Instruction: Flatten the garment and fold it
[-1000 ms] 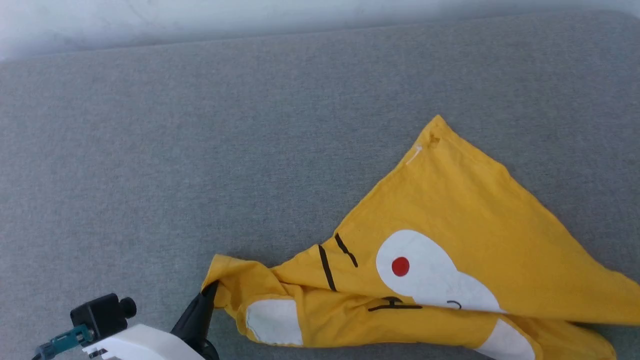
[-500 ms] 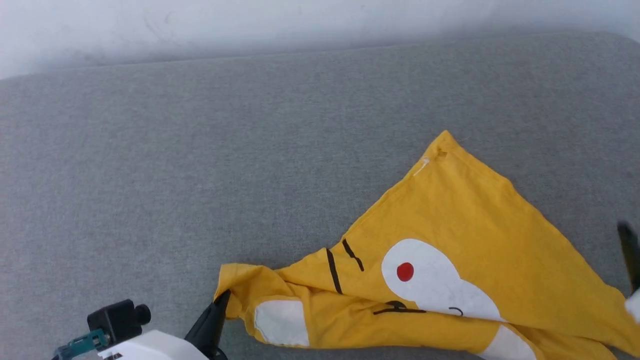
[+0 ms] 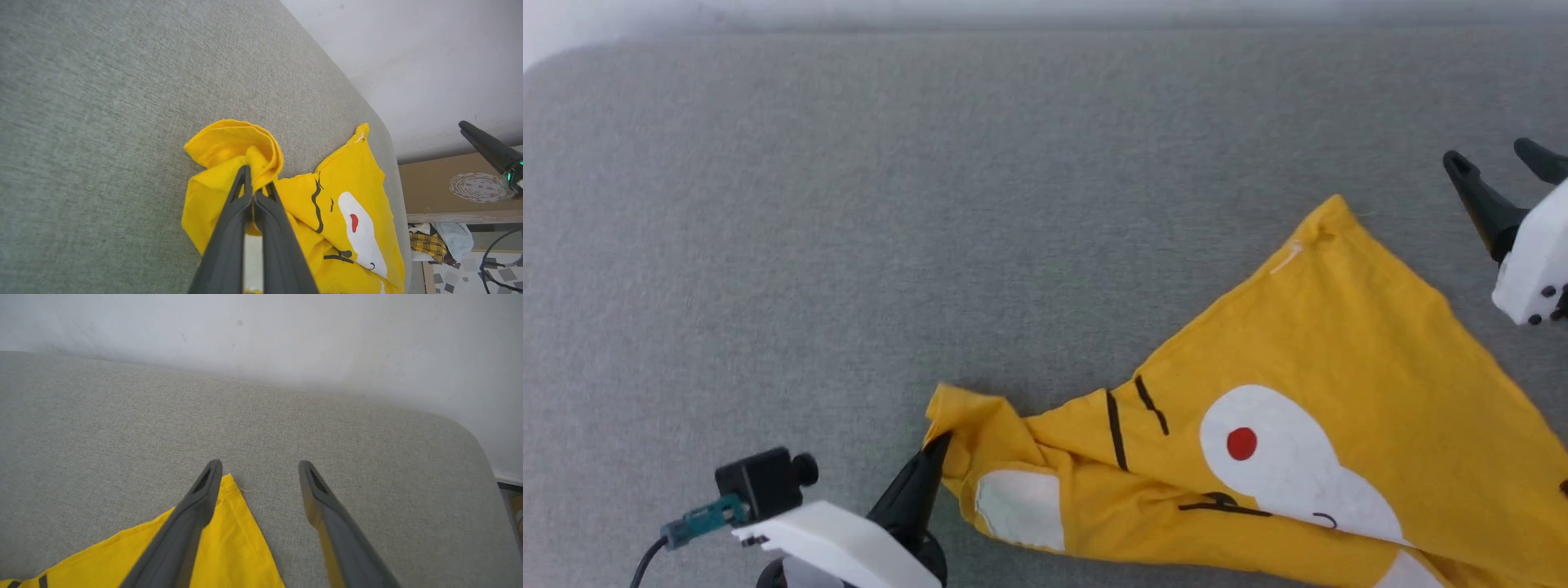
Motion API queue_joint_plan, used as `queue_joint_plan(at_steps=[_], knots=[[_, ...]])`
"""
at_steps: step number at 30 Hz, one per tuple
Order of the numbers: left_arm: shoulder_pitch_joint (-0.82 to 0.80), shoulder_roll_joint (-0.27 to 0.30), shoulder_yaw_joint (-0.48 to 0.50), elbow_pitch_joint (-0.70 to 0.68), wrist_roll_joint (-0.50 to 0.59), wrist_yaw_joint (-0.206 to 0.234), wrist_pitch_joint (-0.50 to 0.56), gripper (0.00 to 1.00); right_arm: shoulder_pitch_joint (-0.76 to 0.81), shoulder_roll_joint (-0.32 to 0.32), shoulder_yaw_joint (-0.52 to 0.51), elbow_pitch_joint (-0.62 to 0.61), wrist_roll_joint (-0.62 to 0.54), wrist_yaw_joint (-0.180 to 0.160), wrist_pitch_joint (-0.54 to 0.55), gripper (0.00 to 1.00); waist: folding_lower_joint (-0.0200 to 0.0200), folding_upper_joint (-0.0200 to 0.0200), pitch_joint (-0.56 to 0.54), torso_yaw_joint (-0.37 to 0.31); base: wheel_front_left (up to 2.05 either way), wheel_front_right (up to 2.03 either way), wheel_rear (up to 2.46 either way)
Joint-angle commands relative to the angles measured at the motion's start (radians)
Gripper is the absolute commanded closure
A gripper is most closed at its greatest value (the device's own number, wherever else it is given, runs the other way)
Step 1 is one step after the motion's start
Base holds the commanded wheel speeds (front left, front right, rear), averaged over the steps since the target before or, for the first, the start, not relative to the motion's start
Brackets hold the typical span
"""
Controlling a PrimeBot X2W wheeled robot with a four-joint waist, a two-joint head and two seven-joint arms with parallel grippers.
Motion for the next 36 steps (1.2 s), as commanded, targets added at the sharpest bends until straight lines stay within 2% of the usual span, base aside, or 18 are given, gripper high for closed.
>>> queue_joint_plan(at_steps=[1, 8, 15, 16, 17, 18, 24, 29, 36], knots=[[-0.034, -0.008, -0.011, 0.009, 0.011, -0.014, -0.005, 1.00, -0.038, -0.029, 0.026, 0.045, -0.017, -0.001, 0.006, 0.00, -0.0002, -0.0001, 0.085, 0.070, 0.00, 0.00, 0.00], [-0.106, -0.034, -0.045, 0.050, 0.016, -0.041, -0.013, 1.00, -0.086, -0.093, 0.106, 0.194, 0.001, -0.001, 0.032, 0.00, -0.0002, -0.0001, 0.166, 0.126, 0.00, 0.00, 0.00], [-0.122, -0.041, -0.050, 0.081, 0.014, -0.053, -0.025, 1.00, -0.057, -0.140, 0.182, 0.248, 0.053, -0.001, 0.066, 0.00, -0.0002, -0.0001, 0.184, 0.141, 0.00, 0.00, 0.00], [-0.123, -0.040, -0.049, 0.082, 0.013, -0.053, -0.025, 1.00, -0.052, -0.144, 0.189, 0.255, 0.057, -0.001, 0.072, 0.11, -0.0002, -0.0001, 0.184, 0.141, 0.00, 0.00, 0.00], [-0.124, -0.039, -0.048, 0.083, 0.012, -0.053, -0.025, 1.00, -0.050, -0.146, 0.191, 0.261, 0.059, -0.001, 0.075, 0.59, -0.0002, -0.0001, 0.184, 0.142, 0.00, 0.00, 0.00], [-0.125, -0.039, -0.047, 0.083, 0.012, -0.052, -0.025, 1.00, -0.046, -0.148, 0.194, 0.268, 0.059, -0.001, 0.079, 1.00, -0.0002, -0.0001, 0.183, 0.141, 0.00, 0.00, 0.00], [-0.125, -0.036, -0.034, 0.082, 0.011, -0.043, -0.029, 1.00, -0.048, -0.143, 0.196, 0.275, 0.060, -0.001, 0.055, 1.00, -0.0002, -0.0001, 0.165, 0.122, 0.00, 0.00, 0.00], [-0.148, -0.018, -0.008, 0.088, 0.033, -0.033, -0.046, 1.00, -0.070, -0.093, 0.146, 0.268, 0.040, -0.001, -0.080, 1.00, -0.0002, -0.0001, 0.106, 0.079, 0.00, 0.00, 0.00], [-0.275, 0.030, 0.076, 0.119, 0.136, 0.024, -0.119, 1.00, -0.086, -0.012, 0.051, 0.217, 0.055, -0.001, -0.246, 1.00, -0.0002, -0.0001, -0.029, 0.008, 0.00, 0.00, 0.00]])
